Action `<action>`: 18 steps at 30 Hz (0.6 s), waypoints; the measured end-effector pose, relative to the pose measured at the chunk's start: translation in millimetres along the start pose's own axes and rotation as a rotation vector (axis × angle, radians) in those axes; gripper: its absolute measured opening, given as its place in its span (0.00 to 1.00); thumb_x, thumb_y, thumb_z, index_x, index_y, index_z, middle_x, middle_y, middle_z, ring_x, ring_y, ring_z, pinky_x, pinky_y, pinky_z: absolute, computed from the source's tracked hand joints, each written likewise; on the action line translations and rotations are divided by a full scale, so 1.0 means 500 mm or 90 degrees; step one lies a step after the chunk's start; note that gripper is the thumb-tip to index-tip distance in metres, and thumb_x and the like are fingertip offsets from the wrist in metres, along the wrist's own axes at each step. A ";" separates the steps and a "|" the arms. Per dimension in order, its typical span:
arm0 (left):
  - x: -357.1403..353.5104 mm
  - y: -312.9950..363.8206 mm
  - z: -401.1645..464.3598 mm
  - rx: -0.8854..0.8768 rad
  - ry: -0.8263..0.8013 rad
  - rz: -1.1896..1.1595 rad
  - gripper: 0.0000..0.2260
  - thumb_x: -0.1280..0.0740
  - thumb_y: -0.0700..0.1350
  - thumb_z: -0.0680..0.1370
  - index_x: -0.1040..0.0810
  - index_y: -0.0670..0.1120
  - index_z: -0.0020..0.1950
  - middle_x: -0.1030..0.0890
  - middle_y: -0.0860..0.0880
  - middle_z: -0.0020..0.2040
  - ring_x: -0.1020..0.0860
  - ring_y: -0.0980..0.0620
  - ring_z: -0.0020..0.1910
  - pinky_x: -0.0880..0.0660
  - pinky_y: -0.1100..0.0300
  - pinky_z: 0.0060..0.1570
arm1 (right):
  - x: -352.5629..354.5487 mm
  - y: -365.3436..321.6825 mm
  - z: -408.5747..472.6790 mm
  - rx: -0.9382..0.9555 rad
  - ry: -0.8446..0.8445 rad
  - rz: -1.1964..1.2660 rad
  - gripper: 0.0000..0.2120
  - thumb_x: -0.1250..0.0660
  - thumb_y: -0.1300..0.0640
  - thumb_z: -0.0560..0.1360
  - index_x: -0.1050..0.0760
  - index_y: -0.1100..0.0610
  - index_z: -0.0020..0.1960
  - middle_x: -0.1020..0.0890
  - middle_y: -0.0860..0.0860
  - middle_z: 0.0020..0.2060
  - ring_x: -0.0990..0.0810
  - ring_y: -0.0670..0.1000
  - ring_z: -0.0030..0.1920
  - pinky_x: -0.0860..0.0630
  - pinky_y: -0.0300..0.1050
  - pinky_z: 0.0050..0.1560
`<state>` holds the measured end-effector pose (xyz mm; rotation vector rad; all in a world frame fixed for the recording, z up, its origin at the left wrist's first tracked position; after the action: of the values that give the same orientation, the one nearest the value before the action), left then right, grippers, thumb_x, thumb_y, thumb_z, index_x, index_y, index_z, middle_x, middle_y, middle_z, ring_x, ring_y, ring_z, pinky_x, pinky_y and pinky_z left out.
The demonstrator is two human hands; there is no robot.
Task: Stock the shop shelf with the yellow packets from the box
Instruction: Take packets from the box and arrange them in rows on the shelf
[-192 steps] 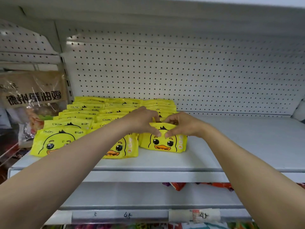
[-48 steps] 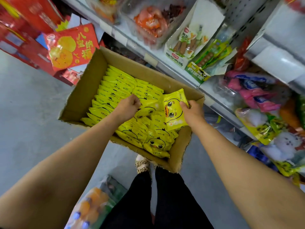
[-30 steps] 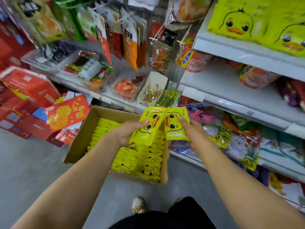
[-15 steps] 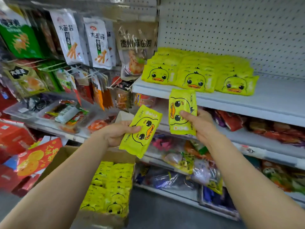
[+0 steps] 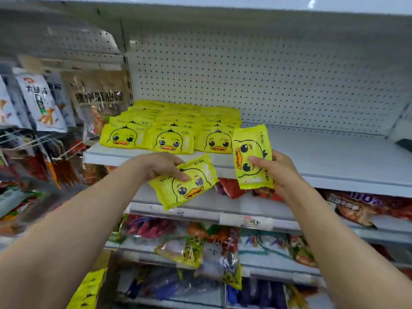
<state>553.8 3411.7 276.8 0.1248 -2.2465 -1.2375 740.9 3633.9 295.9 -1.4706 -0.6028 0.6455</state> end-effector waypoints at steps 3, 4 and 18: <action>0.008 0.069 0.039 0.014 0.022 0.116 0.22 0.22 0.42 0.69 0.21 0.43 0.60 0.17 0.46 0.57 0.18 0.45 0.55 0.23 0.44 0.59 | 0.046 -0.019 0.033 0.016 0.007 0.000 0.15 0.24 0.64 0.69 0.19 0.57 0.55 0.13 0.54 0.45 0.14 0.55 0.44 0.17 0.53 0.45; 0.007 0.091 0.052 0.016 0.012 0.136 0.19 0.22 0.43 0.69 0.20 0.43 0.58 0.16 0.46 0.55 0.18 0.45 0.54 0.23 0.44 0.58 | 0.055 -0.025 0.045 0.021 0.008 0.002 0.16 0.24 0.64 0.69 0.19 0.57 0.56 0.13 0.55 0.46 0.14 0.56 0.46 0.17 0.54 0.47; 0.021 0.284 0.243 -0.074 -0.044 0.385 0.35 0.23 0.48 0.71 0.34 0.46 0.75 0.35 0.49 0.76 0.38 0.48 0.75 0.40 0.55 0.68 | 0.110 -0.103 0.187 0.053 0.067 0.036 0.20 0.22 0.60 0.68 0.20 0.59 0.59 0.14 0.56 0.49 0.14 0.58 0.49 0.18 0.57 0.48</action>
<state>508.2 3580.0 345.0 -0.6044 -2.0324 -1.0353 713.6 3738.6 348.1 -1.4375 -0.4499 0.6260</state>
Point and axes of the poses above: each hand's wrist, its own z-axis towards the middle knuckle, its own x-axis out of the back of the hand, y = z × x, the point moved 8 cm from there along z, towards the middle knuckle
